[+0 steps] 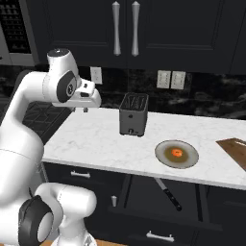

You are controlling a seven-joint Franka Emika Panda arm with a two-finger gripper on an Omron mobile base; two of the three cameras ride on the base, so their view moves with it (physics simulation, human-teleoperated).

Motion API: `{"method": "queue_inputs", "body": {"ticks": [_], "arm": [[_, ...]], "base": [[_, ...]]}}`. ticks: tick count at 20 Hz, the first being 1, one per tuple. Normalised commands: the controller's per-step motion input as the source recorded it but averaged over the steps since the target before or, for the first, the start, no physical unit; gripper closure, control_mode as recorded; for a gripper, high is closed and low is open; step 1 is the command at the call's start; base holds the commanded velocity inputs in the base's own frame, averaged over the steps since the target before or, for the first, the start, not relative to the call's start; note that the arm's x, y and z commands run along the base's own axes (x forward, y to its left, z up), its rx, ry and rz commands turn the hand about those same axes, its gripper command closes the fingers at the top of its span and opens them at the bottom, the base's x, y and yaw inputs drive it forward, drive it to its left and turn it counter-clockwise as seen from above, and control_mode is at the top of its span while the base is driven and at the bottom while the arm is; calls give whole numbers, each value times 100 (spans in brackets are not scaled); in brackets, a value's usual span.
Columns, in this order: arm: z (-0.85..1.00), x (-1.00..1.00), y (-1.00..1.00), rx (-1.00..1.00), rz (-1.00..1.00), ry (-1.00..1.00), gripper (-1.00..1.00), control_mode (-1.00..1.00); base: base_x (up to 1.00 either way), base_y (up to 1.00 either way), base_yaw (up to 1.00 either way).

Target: Pick up the knife from the drawer and place it on the cutting board. Then place the meat from the plate to the cutting board.

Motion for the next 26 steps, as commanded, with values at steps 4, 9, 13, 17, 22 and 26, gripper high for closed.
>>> {"method": "queue_inputs", "body": {"ticks": [4,9,13,17,22,26], "arm": [[0,0,0,0,0,0,-100,100],[0,0,0,0,0,0,-100,100],[0,0,0,0,0,0,-100,100],[0,0,0,0,0,0,-100,100],[0,0,0,0,0,0,-100,100],[0,0,0,0,0,0,-100,100]], "base": [[0,0,0],[-3,0,0],[-56,0,-2],[-98,0,0],[-47,-23,0],[4,-79,12]]}}
